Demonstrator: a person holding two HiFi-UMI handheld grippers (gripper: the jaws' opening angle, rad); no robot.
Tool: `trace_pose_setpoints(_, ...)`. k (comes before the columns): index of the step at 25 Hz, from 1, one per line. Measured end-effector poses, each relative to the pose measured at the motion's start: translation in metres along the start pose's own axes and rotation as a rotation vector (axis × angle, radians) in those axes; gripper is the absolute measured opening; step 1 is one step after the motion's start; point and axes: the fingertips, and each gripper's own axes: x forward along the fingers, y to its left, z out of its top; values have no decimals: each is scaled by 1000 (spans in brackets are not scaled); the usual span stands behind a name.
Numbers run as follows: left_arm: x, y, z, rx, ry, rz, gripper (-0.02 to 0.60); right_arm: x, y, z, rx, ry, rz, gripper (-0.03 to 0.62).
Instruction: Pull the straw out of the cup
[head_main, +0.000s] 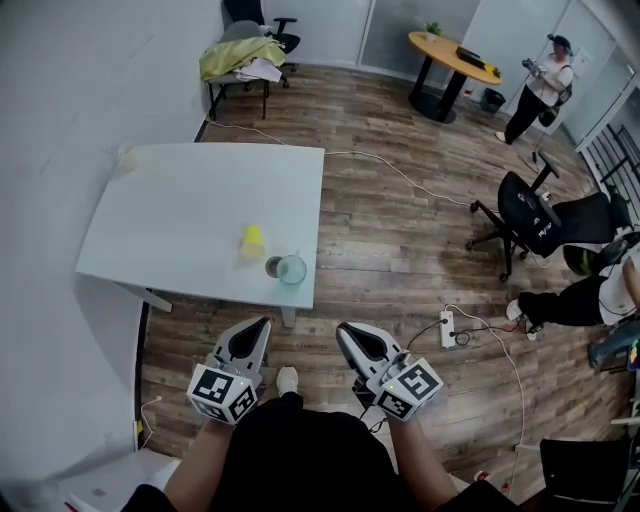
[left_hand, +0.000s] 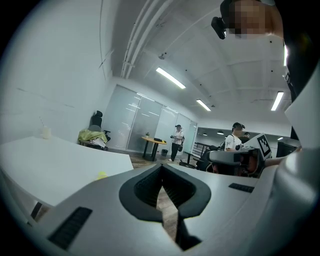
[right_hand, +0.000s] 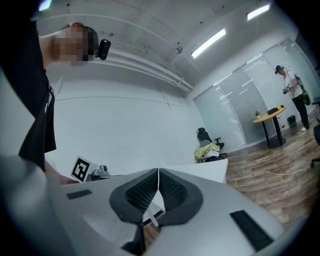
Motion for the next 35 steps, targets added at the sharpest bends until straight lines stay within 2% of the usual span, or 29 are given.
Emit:
trace_pose_setpoints(12, 21, 53, 7, 16, 26, -53, 14, 59, -17, 4, 9, -10, -39, 23)
trace_pose_setpoints(24, 44, 52, -5, 38, 75, -88, 14, 71, -29, -1, 20, 6, -24, 23)
trace_pose_setpoints(30, 67, 53, -4, 26, 68, -74, 15, 79, -51, -3, -3, 51, -13, 23)
trace_pose_setpoints(35, 91, 55, -7, 32, 83, -34, 15, 84, -75, -8, -14, 101, -1, 23)
